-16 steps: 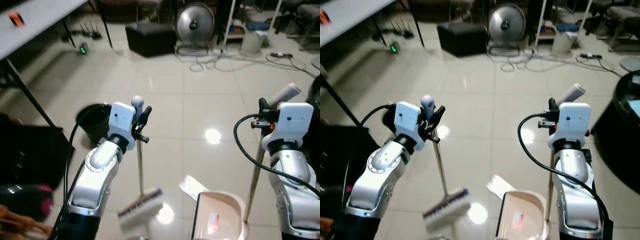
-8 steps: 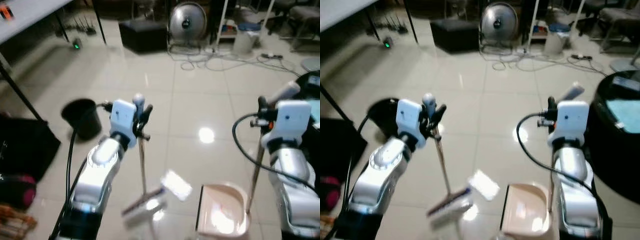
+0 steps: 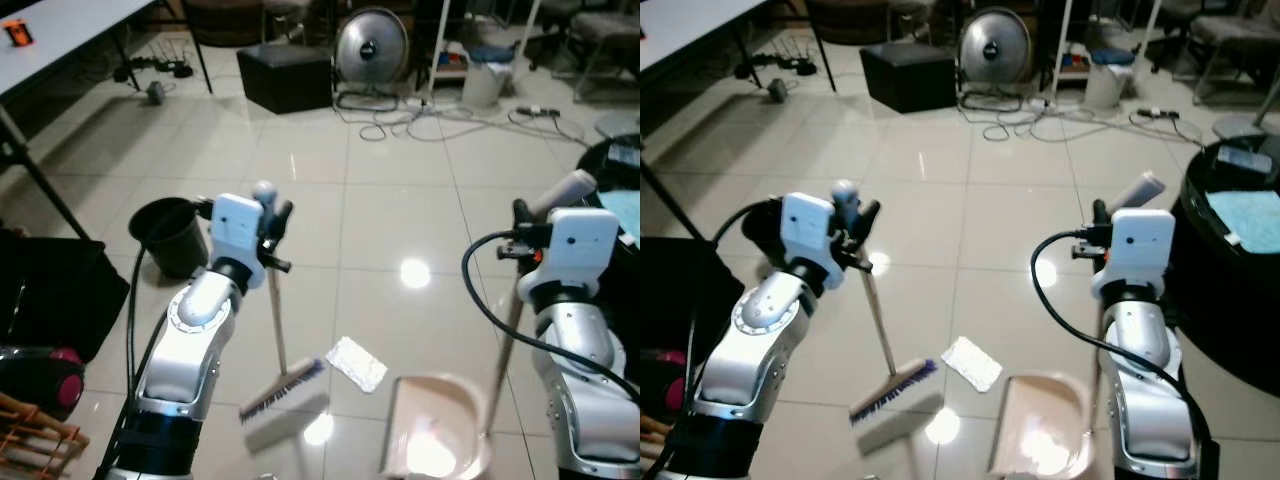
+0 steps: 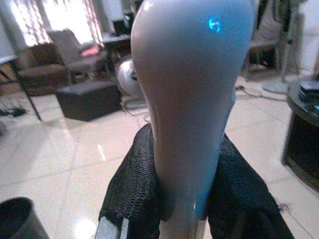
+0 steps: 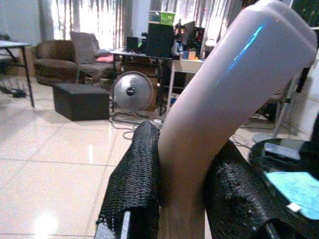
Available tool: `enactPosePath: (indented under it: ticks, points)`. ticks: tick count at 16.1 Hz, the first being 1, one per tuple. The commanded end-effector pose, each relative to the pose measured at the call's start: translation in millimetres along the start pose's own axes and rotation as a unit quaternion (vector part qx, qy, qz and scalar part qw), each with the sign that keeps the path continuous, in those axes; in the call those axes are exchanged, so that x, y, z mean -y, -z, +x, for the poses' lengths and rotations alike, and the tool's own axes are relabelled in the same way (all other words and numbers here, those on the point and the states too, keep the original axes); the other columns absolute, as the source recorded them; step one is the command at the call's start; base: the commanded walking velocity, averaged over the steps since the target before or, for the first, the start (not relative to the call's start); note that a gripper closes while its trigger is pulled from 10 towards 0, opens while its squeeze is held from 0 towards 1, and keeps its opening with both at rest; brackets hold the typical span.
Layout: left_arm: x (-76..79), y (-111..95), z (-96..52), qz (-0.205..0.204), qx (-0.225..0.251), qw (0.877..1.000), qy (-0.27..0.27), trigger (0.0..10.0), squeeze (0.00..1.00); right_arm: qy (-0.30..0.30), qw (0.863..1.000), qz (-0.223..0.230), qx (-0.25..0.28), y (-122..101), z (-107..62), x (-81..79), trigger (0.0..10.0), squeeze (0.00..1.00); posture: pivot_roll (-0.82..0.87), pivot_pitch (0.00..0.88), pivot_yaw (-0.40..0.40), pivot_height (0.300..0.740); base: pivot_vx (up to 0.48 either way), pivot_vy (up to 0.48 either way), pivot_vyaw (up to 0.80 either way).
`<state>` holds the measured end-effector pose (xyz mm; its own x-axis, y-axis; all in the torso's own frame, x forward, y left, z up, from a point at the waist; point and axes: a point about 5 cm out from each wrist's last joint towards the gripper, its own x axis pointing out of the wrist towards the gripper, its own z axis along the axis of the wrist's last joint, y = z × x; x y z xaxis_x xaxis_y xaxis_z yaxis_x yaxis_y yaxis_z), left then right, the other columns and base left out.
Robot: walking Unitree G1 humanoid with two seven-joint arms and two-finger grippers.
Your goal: Sweep floor
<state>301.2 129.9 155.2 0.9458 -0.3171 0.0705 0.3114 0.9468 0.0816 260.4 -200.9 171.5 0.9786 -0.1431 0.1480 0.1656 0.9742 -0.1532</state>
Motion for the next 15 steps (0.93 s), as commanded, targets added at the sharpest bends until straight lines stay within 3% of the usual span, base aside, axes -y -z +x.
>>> enactPosePath:
  ticks: [1,4,15]
  points:
    - [-0.3,-13.6,4.1,0.013,0.034,0.999,0.002,10.0,0.00,0.007,1.000,0.004,0.012,-5.5,1.3,1.9,10.0,0.00,-0.12,0.030,0.076,0.740,0.000,0.000,-0.44]
    - [-1.8,-15.5,3.2,0.014,0.040,0.999,0.002,10.0,0.00,0.008,1.000,0.008,0.010,-3.7,2.3,1.3,10.0,0.00,-0.11,0.036,0.078,0.740,0.317,0.000,-0.80]
    - [-0.9,-13.1,2.0,0.015,0.036,0.999,-0.002,10.0,0.00,-0.009,1.000,-0.001,0.017,-7.1,4.4,-1.4,10.0,0.00,-0.11,0.045,0.069,0.740,0.386,0.000,0.00]
